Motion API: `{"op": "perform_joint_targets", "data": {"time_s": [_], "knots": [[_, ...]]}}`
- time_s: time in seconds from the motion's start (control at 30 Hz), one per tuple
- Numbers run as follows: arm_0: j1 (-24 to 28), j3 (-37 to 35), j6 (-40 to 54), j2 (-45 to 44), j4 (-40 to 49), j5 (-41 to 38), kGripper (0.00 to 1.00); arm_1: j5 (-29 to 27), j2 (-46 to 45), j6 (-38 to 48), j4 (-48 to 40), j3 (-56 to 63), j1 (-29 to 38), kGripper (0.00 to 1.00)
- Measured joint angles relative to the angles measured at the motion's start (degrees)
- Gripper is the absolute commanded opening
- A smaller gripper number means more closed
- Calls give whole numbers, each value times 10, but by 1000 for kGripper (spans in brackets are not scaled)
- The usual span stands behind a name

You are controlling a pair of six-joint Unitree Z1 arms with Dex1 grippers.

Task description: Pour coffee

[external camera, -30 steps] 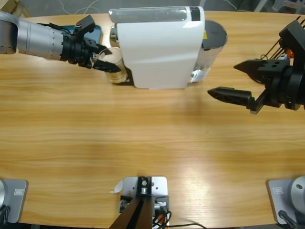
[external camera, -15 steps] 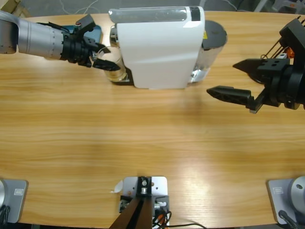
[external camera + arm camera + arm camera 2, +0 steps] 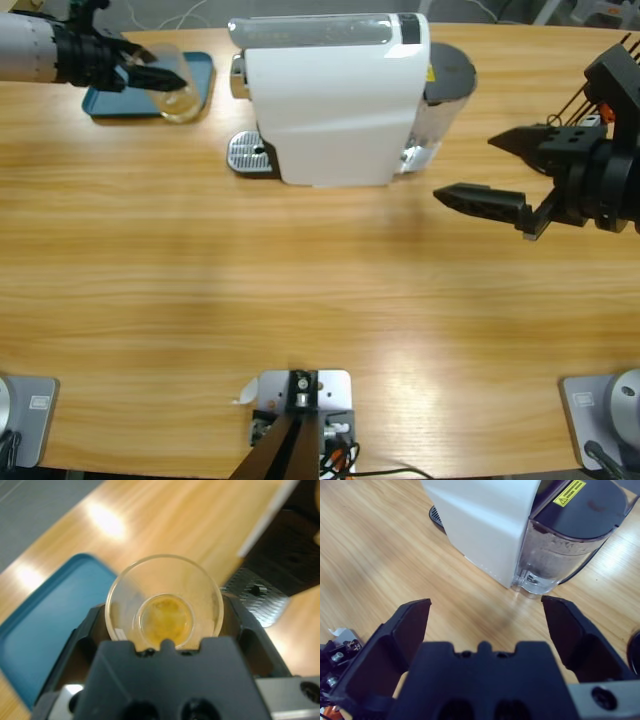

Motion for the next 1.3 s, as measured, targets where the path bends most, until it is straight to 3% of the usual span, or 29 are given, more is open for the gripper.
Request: {"op": "perform_joint_targets", "data": {"time_s": [0.43, 0.93, 0.97, 1.03, 1.13, 1.2, 1.3], "knots": [[74, -14, -168, 42, -46, 153, 0, 1, 11, 0, 0, 2, 0, 1000], [77, -95, -221, 133, -46, 186, 0, 1, 21, 1, -1, 2, 0, 1000], [77, -96, -221, 135, -46, 187, 54, 1, 22, 1, -1, 2, 0, 1000], [77, -98, -221, 137, -46, 188, 520, 1, 24, 1, -2, 2, 0, 1000], [77, -100, -221, 140, -46, 188, 884, 1, 26, 1, -2, 2, 0, 1000], [75, -100, -221, 140, -46, 188, 990, 1, 27, 1, -2, 2, 0, 1000], [72, -100, -221, 140, -46, 190, 991, 1, 29, 1, -2, 2, 0, 1000]]}}
